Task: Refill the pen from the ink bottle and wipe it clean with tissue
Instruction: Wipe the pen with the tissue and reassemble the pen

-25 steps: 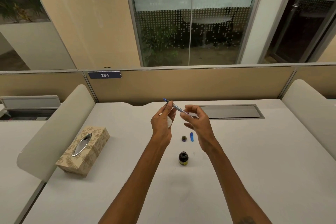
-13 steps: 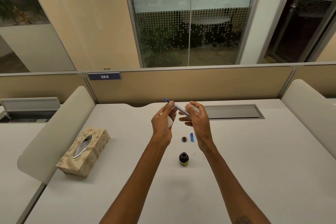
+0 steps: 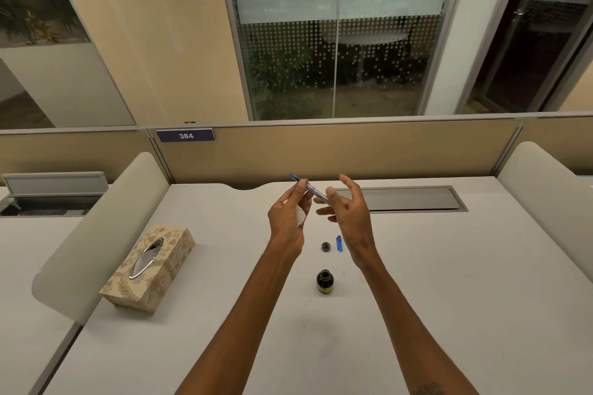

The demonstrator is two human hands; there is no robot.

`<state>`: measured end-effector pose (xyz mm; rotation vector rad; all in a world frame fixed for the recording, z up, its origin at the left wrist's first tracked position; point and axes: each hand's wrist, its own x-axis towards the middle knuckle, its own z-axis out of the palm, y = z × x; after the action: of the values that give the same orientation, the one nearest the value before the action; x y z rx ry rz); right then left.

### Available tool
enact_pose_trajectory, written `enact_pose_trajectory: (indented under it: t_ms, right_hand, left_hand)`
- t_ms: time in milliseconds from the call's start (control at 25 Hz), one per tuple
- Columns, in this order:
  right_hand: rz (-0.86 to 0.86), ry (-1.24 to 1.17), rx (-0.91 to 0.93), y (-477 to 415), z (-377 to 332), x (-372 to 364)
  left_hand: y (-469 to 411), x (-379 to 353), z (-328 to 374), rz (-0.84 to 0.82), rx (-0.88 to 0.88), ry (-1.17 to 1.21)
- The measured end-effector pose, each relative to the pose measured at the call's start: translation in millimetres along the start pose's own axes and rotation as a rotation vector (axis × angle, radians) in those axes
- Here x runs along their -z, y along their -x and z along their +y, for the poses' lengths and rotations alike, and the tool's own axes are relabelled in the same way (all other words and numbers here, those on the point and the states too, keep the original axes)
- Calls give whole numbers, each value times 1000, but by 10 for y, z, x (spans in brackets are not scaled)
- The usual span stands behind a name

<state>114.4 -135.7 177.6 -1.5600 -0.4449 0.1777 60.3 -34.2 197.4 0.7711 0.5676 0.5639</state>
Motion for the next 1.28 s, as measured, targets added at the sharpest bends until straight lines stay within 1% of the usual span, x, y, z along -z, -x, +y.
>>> enact_pose_trajectory:
  t_ms: [120, 240, 400, 480, 560, 680, 800, 1040, 1200, 1280]
  right_hand:
    - [23, 91, 68, -10, 8, -18]
    - [33, 36, 38, -19, 30, -25]
    - [37, 94, 92, -9, 14, -21]
    - [46, 96, 86, -14, 22, -29]
    - [36, 148, 90, -9, 23, -35]
    - [103, 330, 234, 13, 31, -42]
    - [166, 405, 311, 19, 46, -54]
    - [134, 473, 297, 30, 81, -40]
    - [123, 536, 176, 14, 133, 17]
    - [116, 515, 132, -3, 204, 44]
  left_hand:
    - [-5, 4, -5, -11, 5, 20]
    - [6, 2, -11, -6, 9, 21]
    - [-22, 1, -9, 1, 7, 13]
    - [-37, 1, -9, 10, -1, -5]
    - [-47, 3, -7, 9, -10, -14]
    - [-45, 13, -27, -11, -12, -12]
    - [-63, 38, -68, -17, -22, -32]
    - [-104, 60, -108, -17, -47, -100]
    - [-140, 93, -176, -45, -36, -209]
    - [-147, 112, -234, -61, -19, -275]
